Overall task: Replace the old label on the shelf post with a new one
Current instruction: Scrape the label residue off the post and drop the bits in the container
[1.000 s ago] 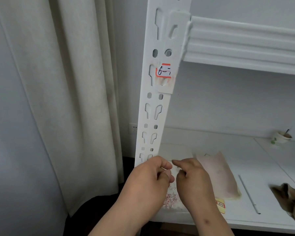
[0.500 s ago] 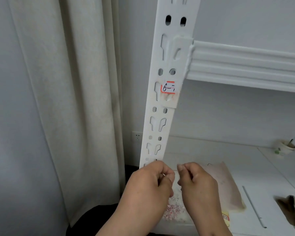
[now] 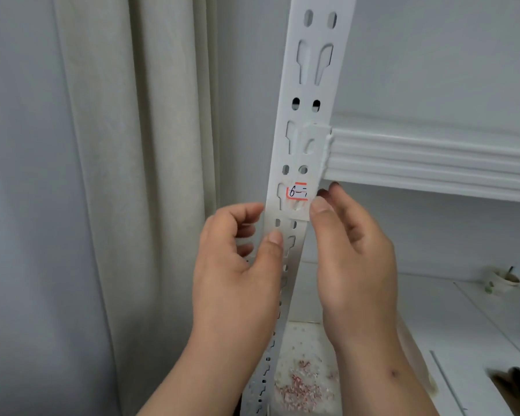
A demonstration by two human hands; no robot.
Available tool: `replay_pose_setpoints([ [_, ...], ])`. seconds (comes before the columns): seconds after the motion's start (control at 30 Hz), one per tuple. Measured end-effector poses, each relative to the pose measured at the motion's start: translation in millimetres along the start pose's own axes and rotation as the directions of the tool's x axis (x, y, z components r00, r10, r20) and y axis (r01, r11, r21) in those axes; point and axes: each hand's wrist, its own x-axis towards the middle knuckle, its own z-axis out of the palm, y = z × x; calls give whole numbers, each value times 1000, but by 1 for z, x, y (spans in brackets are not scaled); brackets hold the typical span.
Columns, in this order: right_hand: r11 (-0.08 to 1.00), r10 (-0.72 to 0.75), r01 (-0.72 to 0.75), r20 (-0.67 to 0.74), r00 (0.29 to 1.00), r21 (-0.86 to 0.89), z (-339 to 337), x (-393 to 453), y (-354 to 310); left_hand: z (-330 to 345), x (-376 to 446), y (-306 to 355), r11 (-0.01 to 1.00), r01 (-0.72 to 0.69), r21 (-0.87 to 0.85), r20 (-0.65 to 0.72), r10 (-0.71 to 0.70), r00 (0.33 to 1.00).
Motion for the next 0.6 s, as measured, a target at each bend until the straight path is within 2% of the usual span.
replay_pose_setpoints([
  [0.07, 1000, 3, -3, 28, 1000, 15, 7, 6, -5, 4, 9, 6, 1000, 11, -13, 12, -11, 1000],
  [0.23, 999, 22, -24, -37, 999, -40, 18, 19, 1, 16, 33, 4, 990, 46, -133, 67, -38, 997],
  [0.4, 990, -25, 17, -56, 998, -140, 18, 22, 4, 19, 44, 1, 980, 69, -188, 143, -43, 989],
  [0.6, 972, -56, 46, -36, 998, -232, 16, 24, 2, 21, 48, 2, 980, 54, -192, 127, -30, 991],
])
